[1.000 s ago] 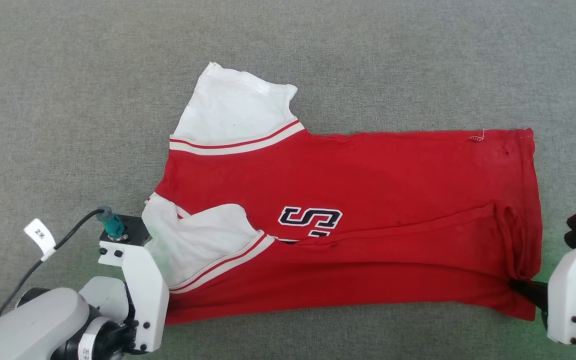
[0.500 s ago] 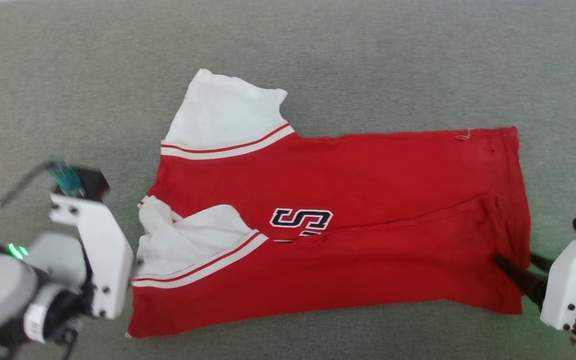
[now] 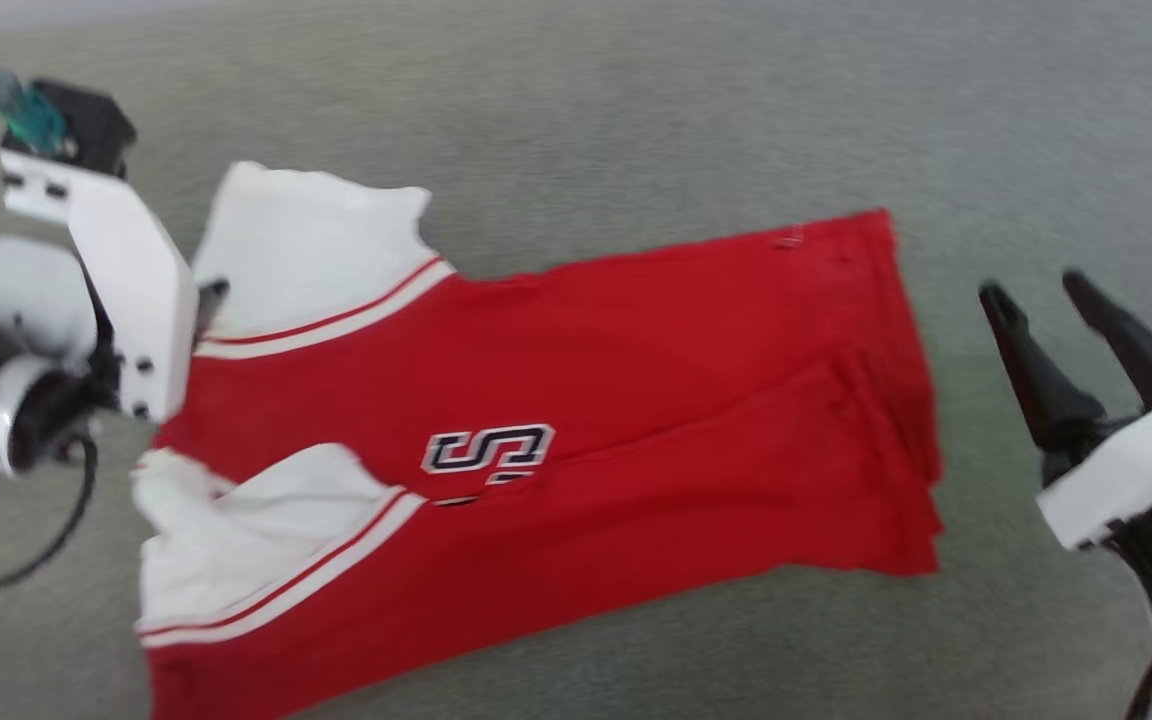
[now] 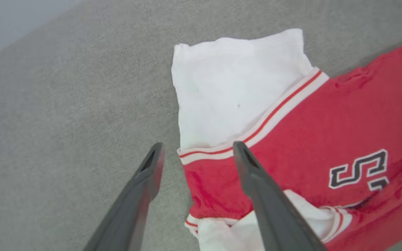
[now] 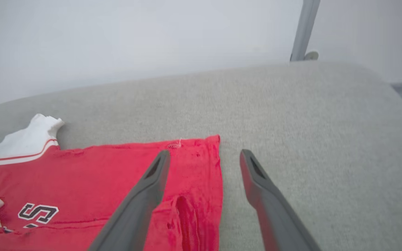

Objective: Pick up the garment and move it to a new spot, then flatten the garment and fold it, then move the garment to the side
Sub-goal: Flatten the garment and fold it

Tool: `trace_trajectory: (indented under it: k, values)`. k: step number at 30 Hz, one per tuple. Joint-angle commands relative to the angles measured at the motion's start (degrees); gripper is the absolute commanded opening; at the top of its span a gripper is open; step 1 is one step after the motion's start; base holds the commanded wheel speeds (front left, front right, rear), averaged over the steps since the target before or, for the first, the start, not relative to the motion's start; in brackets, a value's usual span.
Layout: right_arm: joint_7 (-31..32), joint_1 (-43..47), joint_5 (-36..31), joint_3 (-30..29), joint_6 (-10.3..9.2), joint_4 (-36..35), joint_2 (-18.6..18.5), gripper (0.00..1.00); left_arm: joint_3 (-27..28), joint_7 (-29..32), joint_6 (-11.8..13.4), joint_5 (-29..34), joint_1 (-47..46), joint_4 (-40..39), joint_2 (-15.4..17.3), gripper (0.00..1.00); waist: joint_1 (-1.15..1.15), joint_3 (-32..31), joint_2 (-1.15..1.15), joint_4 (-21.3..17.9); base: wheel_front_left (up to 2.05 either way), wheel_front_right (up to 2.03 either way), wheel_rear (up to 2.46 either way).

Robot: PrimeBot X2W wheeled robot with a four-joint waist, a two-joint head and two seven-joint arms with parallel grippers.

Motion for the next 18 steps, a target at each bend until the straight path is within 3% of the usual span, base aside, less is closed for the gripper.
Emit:
trace_trajectory:
  k: [1, 10, 18]
  values:
    - [-4.4, -1.3, -1.2, 1.1, 0.0, 0.1, 0.4, 1.0, 0.1, -1.0, -1.9, 1.0, -1.7, 3.1, -0.9, 1.0, 0.0, 1.2, 0.0, -3.5, 0.0, 0.0, 0.0]
    - [-25.0, -4.6, -6.4, 7.2, 0.0, 3.4, 1.2, 1.0, -0.3, -3.0, -10.6, 1.6, -6.8, 21.9, -5.7, 1.0, 0.0, 3.8, 0.0, -10.1, 0.0, 0.0, 0.0]
    - [-29.1, -5.7, -5.6, 9.5, 0.0, 6.6, 2.1, 1.0, -2.6, 0.0, -13.1, 3.8, -10.2, 33.1, -7.7, 1.0, 0.0, 5.5, 0.0, -12.3, 0.0, 0.0, 0.0]
